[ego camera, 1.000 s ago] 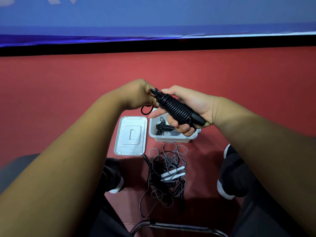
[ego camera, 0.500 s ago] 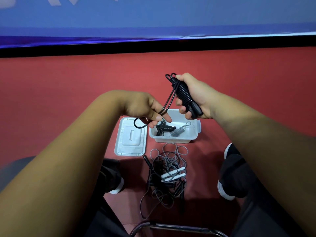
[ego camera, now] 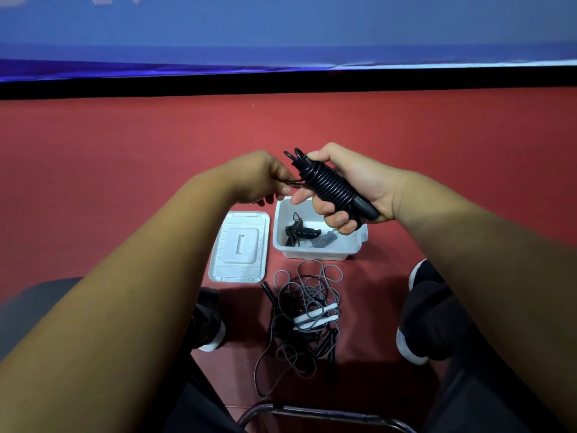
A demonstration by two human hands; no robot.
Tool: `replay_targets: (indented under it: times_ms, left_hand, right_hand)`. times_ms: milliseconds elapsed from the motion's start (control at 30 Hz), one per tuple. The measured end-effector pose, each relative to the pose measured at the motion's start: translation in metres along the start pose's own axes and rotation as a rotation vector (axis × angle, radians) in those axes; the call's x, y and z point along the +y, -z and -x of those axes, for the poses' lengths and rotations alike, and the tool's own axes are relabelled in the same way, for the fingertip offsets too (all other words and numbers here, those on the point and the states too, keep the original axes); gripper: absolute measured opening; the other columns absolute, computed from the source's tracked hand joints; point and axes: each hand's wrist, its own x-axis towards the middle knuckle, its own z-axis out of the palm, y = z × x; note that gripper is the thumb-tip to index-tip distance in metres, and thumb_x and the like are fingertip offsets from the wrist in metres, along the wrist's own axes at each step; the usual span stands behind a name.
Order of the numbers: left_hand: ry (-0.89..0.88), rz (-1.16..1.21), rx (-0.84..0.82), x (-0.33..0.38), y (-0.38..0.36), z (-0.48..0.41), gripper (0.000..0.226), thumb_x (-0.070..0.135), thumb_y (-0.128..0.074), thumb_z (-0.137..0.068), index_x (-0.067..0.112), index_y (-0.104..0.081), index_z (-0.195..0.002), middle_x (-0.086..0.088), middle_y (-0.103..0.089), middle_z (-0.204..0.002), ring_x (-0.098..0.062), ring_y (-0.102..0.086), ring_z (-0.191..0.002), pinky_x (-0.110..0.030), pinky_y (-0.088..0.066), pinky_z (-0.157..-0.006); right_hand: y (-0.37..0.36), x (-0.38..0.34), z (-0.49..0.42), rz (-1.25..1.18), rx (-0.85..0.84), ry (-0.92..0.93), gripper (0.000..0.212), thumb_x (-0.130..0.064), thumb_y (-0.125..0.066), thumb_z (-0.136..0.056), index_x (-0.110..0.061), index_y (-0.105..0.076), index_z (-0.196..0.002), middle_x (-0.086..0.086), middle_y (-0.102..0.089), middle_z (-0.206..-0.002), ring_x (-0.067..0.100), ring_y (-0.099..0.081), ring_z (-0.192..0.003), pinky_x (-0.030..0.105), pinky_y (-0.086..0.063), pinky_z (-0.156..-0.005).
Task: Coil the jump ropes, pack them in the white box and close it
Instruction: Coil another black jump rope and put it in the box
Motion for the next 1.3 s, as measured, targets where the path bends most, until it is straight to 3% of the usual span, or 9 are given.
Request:
replay_targets:
  times_ms: [167,233,333,400,700,900,1067,1167,1300]
  left_hand:
    - [-0.067,-0.012,0.087,0.004,0.006,0.0,0.024,0.003,-0.069,-0.092,0.024,-0.081,-0.089,-0.004,-0.079,-0.083,-0.012,-0.066,-0.069,-0.031,-0.056,-0.076]
    - [-0.076,0.055,0.092,0.007,0.012,0.001,0.026,0.0,-0.07,-0.09,0.024,-0.081,-0.091,-0.004,-0.079,-0.084,-0.01,-0.066,-0.07,-0.029,-0.056,-0.078]
    - [-0.105,0.05,0.119,0.013,0.017,0.002,0.022,0.003,-0.078,-0.085,0.024,-0.082,-0.09,0.004,-0.079,-0.08,-0.005,-0.066,-0.07,-0.025,-0.054,-0.076]
    - [-0.11,0.052,0.139,0.018,0.017,0.004,0.02,0.005,-0.081,-0.084,0.025,-0.082,-0.088,0.006,-0.079,-0.078,-0.005,-0.066,-0.069,-0.025,-0.055,-0.076]
    - [-0.161,0.034,0.201,0.024,0.024,0.007,0.02,0.004,-0.079,-0.087,0.022,-0.082,-0.094,0.005,-0.079,-0.086,-0.003,-0.073,-0.081,-0.011,-0.053,-0.075]
    - [-0.183,0.016,0.23,0.02,0.025,0.009,0.036,-0.004,-0.075,-0.087,0.021,-0.076,-0.112,0.01,-0.074,-0.095,0.005,-0.064,-0.076,-0.01,-0.052,-0.075]
    - [-0.15,0.032,0.296,0.014,0.025,0.007,0.021,-0.002,-0.078,-0.086,0.018,-0.079,-0.092,0.001,-0.077,-0.081,-0.02,-0.075,-0.074,-0.042,-0.064,-0.077]
    - [-0.13,0.067,0.324,0.012,0.024,0.007,0.019,-0.001,-0.075,-0.088,0.017,-0.082,-0.087,-0.002,-0.078,-0.084,-0.022,-0.076,-0.077,-0.042,-0.064,-0.081]
    - [-0.218,-0.05,0.34,0.011,0.025,0.01,0.028,0.002,-0.073,-0.091,0.027,-0.084,-0.097,0.002,-0.067,-0.1,-0.018,-0.07,-0.08,-0.033,-0.058,-0.083]
  right_hand:
    - [-0.007,0.012,-0.005,0.063,-0.16,-0.118,0.068,-0.065,-0.045,-0.095,-0.02,-0.066,-0.142,0.008,-0.047,-0.068,0.017,-0.041,-0.047,0.021,-0.036,-0.048]
    - [-0.011,0.016,-0.009,0.103,-0.161,-0.141,0.08,-0.067,-0.05,-0.094,-0.007,-0.058,-0.145,0.009,-0.054,-0.071,0.019,-0.046,-0.047,0.02,-0.037,-0.047]
    - [-0.018,0.018,-0.009,0.21,-0.131,-0.168,0.074,-0.065,-0.04,-0.102,-0.009,-0.077,-0.07,0.004,-0.058,-0.06,0.016,-0.049,-0.044,0.019,-0.034,-0.042]
    - [-0.02,0.018,-0.009,0.251,-0.092,-0.157,0.074,-0.064,-0.041,-0.104,-0.018,-0.07,-0.054,0.003,-0.057,-0.06,0.015,-0.049,-0.046,0.019,-0.034,-0.041]
    - [-0.011,0.022,-0.023,0.253,0.281,-0.05,0.058,-0.067,-0.062,-0.096,-0.015,-0.063,-0.122,0.006,-0.063,-0.077,0.018,-0.054,-0.055,0.023,-0.038,-0.047]
    - [-0.003,0.02,-0.025,0.143,0.413,0.026,0.053,-0.069,-0.059,-0.097,-0.022,-0.064,-0.12,0.008,-0.065,-0.089,0.021,-0.061,-0.06,0.029,-0.049,-0.052]
    - [0.001,0.018,-0.023,-0.054,0.35,0.019,0.057,-0.068,-0.055,-0.099,-0.02,-0.061,-0.13,0.012,-0.066,-0.098,0.029,-0.071,-0.078,0.056,-0.064,-0.071]
    - [0.002,0.016,-0.024,-0.146,0.34,0.055,0.066,-0.07,-0.055,-0.097,-0.013,-0.06,-0.131,0.011,-0.068,-0.09,0.029,-0.074,-0.081,0.066,-0.062,-0.081]
    - [0.001,0.011,-0.024,-0.236,0.352,0.066,0.069,-0.085,-0.042,-0.092,-0.021,-0.061,-0.108,0.006,-0.062,-0.08,0.021,-0.062,-0.068,0.059,-0.062,-0.08]
